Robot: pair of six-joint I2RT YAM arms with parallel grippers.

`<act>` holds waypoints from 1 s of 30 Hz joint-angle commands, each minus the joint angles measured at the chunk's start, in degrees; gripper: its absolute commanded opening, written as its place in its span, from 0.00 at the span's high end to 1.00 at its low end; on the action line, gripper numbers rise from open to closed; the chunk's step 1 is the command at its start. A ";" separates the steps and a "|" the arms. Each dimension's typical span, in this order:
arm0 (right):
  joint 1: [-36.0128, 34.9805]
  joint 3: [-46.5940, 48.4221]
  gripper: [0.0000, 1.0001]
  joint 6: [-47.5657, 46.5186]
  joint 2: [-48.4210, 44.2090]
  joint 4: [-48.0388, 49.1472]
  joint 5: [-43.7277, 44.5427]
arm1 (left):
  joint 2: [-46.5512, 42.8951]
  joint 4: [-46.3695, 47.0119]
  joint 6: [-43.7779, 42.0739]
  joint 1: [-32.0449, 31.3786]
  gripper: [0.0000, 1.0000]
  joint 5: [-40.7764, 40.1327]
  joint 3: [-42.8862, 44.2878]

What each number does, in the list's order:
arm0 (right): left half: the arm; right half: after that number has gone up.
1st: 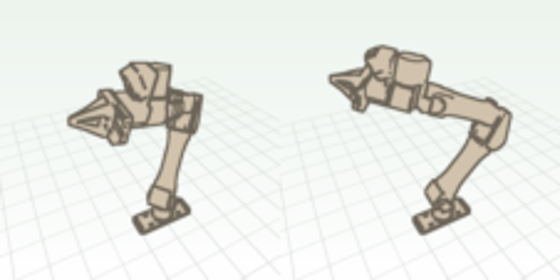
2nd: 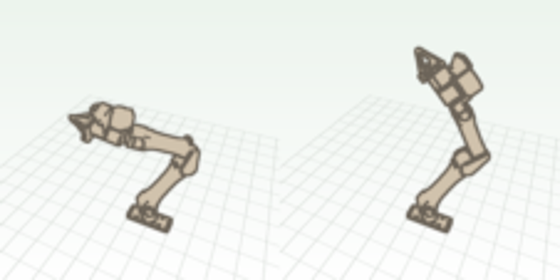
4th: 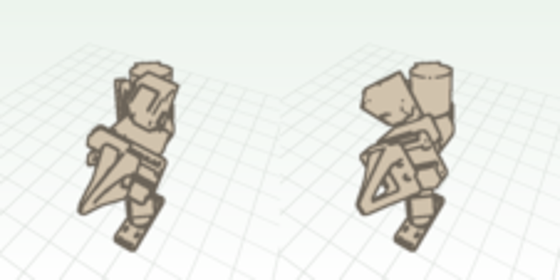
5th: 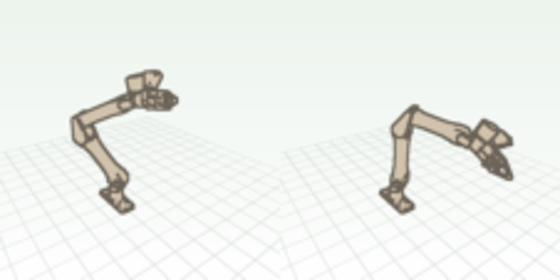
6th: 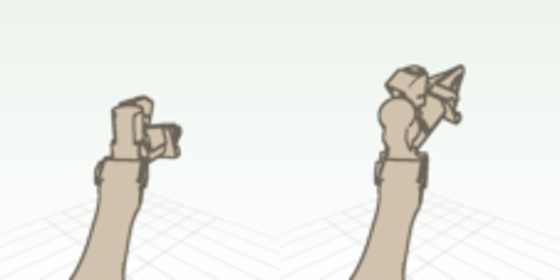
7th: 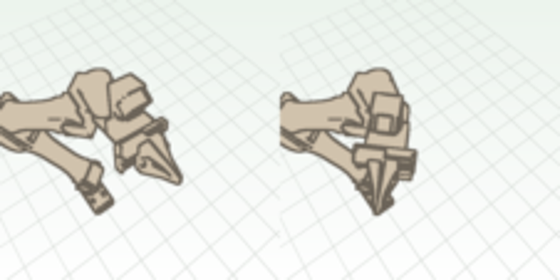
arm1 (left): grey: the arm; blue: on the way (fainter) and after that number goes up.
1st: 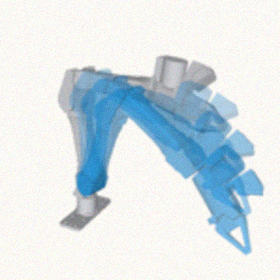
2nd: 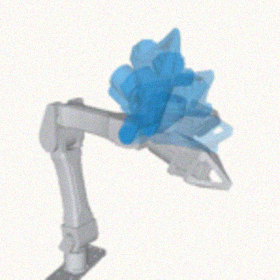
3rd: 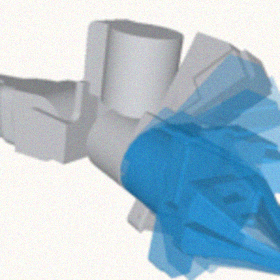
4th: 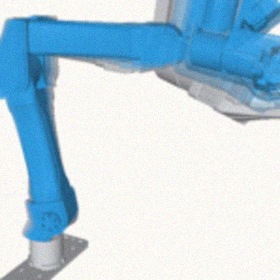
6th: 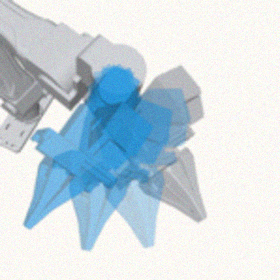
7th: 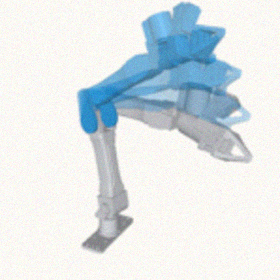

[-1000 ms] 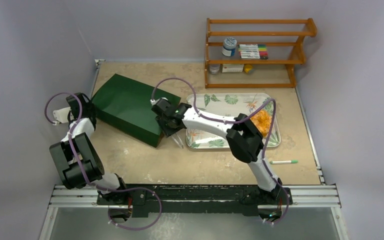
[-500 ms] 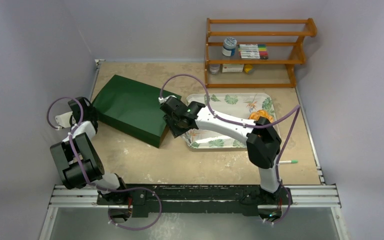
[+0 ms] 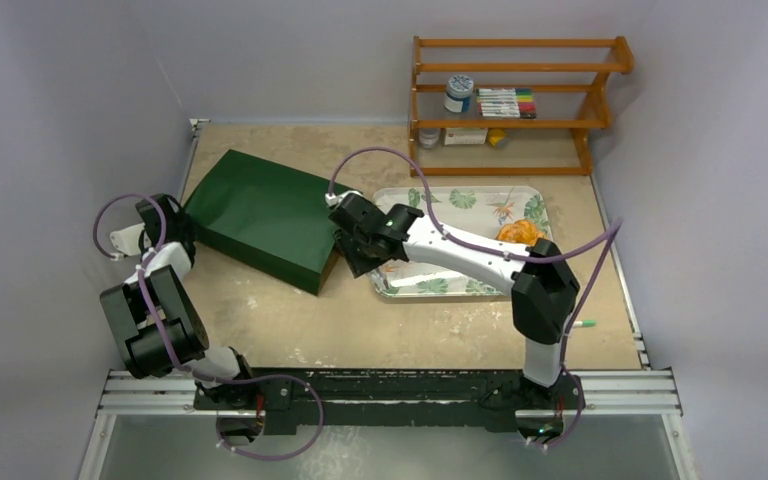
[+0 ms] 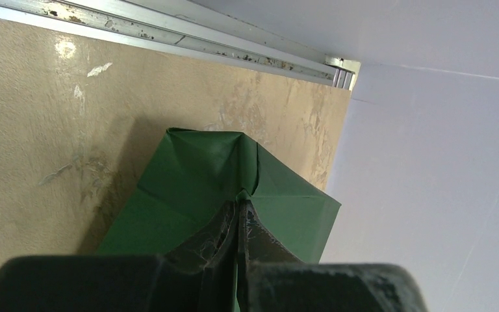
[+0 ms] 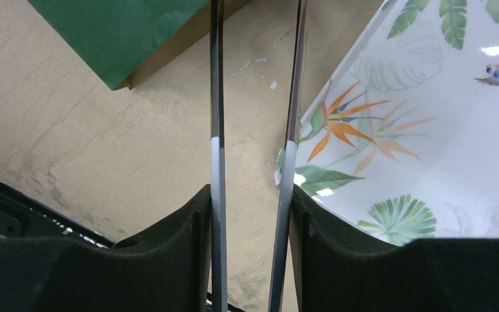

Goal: Take the fake bread out of the paper bag
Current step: Adjust the paper bag at the center of the board.

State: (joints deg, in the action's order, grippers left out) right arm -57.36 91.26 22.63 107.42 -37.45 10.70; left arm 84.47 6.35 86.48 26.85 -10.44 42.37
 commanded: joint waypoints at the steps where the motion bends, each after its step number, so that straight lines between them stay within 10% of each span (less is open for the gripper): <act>1: 0.02 -1.04 0.56 1.80 -5.55 1.39 0.38 | -1.41 1.75 0.75 0.66 1.00 0.07 1.82; 30: -0.24 -10.30 0.57 5.13 -14.97 4.62 -2.85 | -0.46 1.87 0.40 0.66 1.00 -0.16 2.59</act>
State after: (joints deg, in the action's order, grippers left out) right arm -57.36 82.43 25.96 97.17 -35.57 9.17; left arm 84.47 6.26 86.43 26.94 -10.39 42.52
